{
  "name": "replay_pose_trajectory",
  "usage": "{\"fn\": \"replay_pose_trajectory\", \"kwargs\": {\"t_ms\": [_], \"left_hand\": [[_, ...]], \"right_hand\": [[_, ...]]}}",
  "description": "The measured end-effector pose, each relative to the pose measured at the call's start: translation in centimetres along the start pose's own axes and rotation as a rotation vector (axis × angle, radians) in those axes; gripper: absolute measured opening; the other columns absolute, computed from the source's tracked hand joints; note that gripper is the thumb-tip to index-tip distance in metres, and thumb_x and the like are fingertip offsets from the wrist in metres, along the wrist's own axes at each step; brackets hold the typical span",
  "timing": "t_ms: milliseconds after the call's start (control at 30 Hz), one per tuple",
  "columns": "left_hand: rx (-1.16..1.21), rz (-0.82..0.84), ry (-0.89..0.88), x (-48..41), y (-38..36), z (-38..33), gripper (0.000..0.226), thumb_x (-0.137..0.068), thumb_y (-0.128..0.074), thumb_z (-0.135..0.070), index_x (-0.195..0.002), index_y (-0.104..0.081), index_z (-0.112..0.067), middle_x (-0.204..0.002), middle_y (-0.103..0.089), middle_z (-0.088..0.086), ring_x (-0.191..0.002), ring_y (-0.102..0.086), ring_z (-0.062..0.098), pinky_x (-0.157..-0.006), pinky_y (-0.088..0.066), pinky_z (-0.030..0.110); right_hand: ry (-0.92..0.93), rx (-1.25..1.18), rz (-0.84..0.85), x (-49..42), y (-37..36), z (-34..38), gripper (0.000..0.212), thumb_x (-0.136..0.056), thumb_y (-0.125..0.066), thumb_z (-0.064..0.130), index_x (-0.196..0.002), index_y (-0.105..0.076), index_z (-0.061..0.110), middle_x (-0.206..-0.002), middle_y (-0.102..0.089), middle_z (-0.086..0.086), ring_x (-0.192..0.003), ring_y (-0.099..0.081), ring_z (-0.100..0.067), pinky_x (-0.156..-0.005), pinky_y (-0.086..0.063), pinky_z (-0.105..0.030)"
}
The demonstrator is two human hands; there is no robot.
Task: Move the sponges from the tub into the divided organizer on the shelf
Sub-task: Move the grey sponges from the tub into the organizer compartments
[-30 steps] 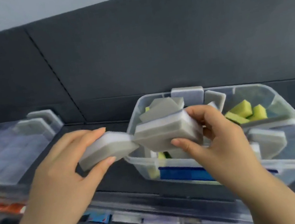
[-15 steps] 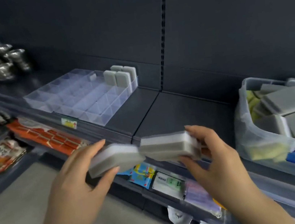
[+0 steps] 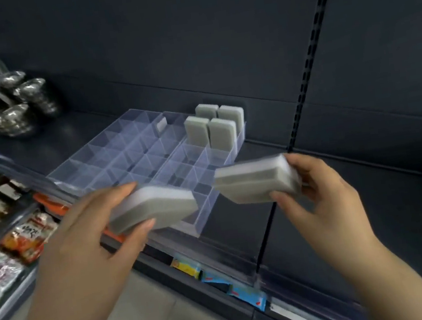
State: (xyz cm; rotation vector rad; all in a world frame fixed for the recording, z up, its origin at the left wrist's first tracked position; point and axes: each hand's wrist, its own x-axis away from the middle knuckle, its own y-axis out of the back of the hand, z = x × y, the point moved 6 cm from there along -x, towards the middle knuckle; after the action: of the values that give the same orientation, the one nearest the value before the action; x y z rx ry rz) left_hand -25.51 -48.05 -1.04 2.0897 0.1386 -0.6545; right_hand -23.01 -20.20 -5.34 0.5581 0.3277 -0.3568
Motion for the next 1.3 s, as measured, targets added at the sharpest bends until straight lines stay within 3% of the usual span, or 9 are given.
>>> {"fn": "replay_pose_trajectory", "kwargs": {"t_ms": [133,300,467,667,767,867,1000,1167,1300], "left_hand": [[0.000,-0.037,0.037,-3.8,-0.1,3.0,0.048,-0.070,-0.060,-0.041,-0.117,-0.054,-0.035,-0.107,-0.048,-0.020,-0.099,-0.045,0.002,-0.085,-0.032,0.007],[0.055,-0.022,0.071,-6.7,-2.1,5.6,0.048,-0.070,-0.057,-0.041,-0.117,-0.058,-0.029,-0.105,-0.052,-0.012,-0.095,-0.044,0.000,-0.081,-0.036,0.027],[0.112,0.034,0.044,-10.9,-4.3,8.5,0.051,-0.072,-0.057,-0.042,-0.121,-0.054,-0.030,-0.107,-0.051,-0.017,-0.095,-0.042,-0.006,-0.077,-0.034,0.018],[0.194,0.153,-0.142,-16.2,-7.9,10.3,0.045,-0.074,-0.069,-0.028,-0.117,-0.058,-0.023,-0.107,-0.052,-0.013,-0.095,-0.038,-0.009,-0.076,-0.036,0.019],[0.260,0.227,-0.287,-18.2,-9.5,10.0,0.044,-0.075,-0.066,-0.028,-0.117,-0.058,-0.019,-0.109,-0.051,-0.015,-0.099,-0.038,-0.009,-0.080,-0.034,0.018],[0.335,0.319,-0.385,-20.0,-11.3,9.5,0.043,-0.075,-0.070,-0.024,-0.117,-0.060,-0.018,-0.111,-0.054,-0.012,-0.102,-0.045,-0.001,-0.082,-0.038,0.022],[0.346,0.468,-0.498,-20.9,-14.2,8.8,0.044,-0.075,-0.075,-0.015,-0.116,-0.062,-0.014,-0.112,-0.061,-0.003,-0.102,-0.055,0.014,-0.086,-0.038,0.025],[0.347,0.568,-0.553,-21.0,-16.6,8.8,0.045,-0.076,-0.073,-0.016,-0.119,-0.061,-0.015,-0.112,-0.060,-0.002,-0.103,-0.055,0.017,-0.087,-0.035,0.023],[0.323,0.598,-0.592,-21.1,-17.9,8.5,0.046,-0.078,-0.072,-0.018,-0.122,-0.059,-0.016,-0.116,-0.059,-0.001,-0.109,-0.053,0.018,-0.090,-0.032,0.022]], "right_hand": [[0.081,-0.007,0.019,-5.7,-3.4,1.1,0.052,-0.078,-0.067,0.021,-0.116,-0.044,0.047,-0.114,-0.049,0.029,-0.105,-0.050,0.009,-0.086,-0.039,-0.004],[0.086,0.061,-0.037,-8.9,-6.0,0.2,0.051,-0.082,-0.064,0.008,-0.125,-0.048,0.031,-0.119,-0.044,0.022,-0.109,-0.043,0.013,-0.090,-0.036,-0.004],[0.004,0.195,-0.095,-10.4,-8.0,-1.0,0.051,-0.082,-0.065,0.005,-0.129,-0.051,0.020,-0.116,-0.040,0.027,-0.106,-0.041,0.016,-0.089,-0.036,-0.004],[-0.045,0.346,-0.189,-10.5,-10.2,0.5,0.056,-0.081,-0.065,0.003,-0.123,-0.047,0.034,-0.115,-0.042,0.031,-0.101,-0.048,0.007,-0.083,-0.042,-0.008],[-0.063,0.446,-0.188,-10.5,-11.4,1.1,0.048,-0.080,-0.065,-0.003,-0.120,-0.057,0.022,-0.116,-0.051,0.019,-0.108,-0.045,0.005,-0.088,-0.045,-0.018],[-0.118,0.506,-0.207,-10.7,-12.2,1.4,0.043,-0.080,-0.064,-0.005,-0.117,-0.061,0.016,-0.121,-0.056,0.006,-0.114,-0.049,-0.006,-0.099,-0.031,-0.007],[-0.185,0.552,-0.242,-10.4,-13.3,1.6,0.043,-0.079,-0.063,-0.007,-0.117,-0.062,0.014,-0.120,-0.054,0.004,-0.112,-0.052,-0.015,-0.096,-0.029,-0.006],[-0.230,0.604,-0.283,-10.4,-14.1,1.5,0.043,-0.081,-0.062,-0.006,-0.118,-0.061,0.014,-0.121,-0.054,0.003,-0.113,-0.053,-0.016,-0.095,-0.036,-0.016],[-0.208,0.635,-0.288,-10.8,-14.2,1.9,0.042,-0.080,-0.062,-0.009,-0.117,-0.062,0.010,-0.121,-0.057,-0.004,-0.110,-0.055,-0.020,-0.096,-0.033,-0.014]]}}
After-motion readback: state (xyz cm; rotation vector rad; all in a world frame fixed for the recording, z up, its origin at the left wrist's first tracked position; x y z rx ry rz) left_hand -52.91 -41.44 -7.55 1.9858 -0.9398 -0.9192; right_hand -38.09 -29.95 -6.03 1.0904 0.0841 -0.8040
